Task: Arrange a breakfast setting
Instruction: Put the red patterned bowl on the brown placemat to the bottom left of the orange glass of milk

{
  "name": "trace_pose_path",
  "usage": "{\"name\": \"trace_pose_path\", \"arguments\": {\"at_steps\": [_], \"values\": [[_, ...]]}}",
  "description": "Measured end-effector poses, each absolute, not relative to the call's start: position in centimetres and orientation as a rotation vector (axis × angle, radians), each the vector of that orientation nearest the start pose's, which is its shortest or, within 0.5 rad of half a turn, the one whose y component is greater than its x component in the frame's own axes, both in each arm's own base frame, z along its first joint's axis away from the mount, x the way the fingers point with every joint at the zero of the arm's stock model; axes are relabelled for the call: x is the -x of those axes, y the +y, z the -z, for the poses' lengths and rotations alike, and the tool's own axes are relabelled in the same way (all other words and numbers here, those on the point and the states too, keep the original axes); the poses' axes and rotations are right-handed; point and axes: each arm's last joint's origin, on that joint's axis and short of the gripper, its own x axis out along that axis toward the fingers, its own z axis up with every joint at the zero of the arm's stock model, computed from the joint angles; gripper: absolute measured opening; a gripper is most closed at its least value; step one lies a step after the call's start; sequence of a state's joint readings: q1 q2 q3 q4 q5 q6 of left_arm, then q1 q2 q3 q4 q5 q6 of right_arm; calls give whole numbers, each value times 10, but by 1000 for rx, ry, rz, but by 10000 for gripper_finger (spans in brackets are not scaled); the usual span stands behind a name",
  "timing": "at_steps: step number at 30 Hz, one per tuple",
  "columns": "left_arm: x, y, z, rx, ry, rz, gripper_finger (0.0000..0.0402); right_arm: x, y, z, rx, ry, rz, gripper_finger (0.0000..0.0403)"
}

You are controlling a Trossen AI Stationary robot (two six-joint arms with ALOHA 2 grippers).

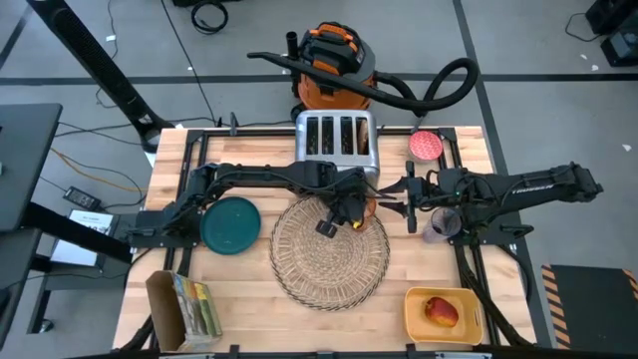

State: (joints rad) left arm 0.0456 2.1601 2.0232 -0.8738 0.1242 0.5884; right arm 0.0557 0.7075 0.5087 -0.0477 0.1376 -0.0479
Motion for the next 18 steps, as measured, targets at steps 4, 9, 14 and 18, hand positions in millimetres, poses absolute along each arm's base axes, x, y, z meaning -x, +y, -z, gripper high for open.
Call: {"name": "trace_pose_path", "arguments": {"at_steps": [4,9,14,18], "values": [[-468,18,-270,-455,937,360,146,-161,5,-265,69,255,77,174],[-464,18,-287,-465,883,344,151,-158,2,-284,59,328,186,184],[-448,15,-313,-450,860,332,151,-152,-5,-303,41,388,380,185],[-419,6,-350,-374,818,386,151,-145,-18,-307,-43,428,594,185]]}}
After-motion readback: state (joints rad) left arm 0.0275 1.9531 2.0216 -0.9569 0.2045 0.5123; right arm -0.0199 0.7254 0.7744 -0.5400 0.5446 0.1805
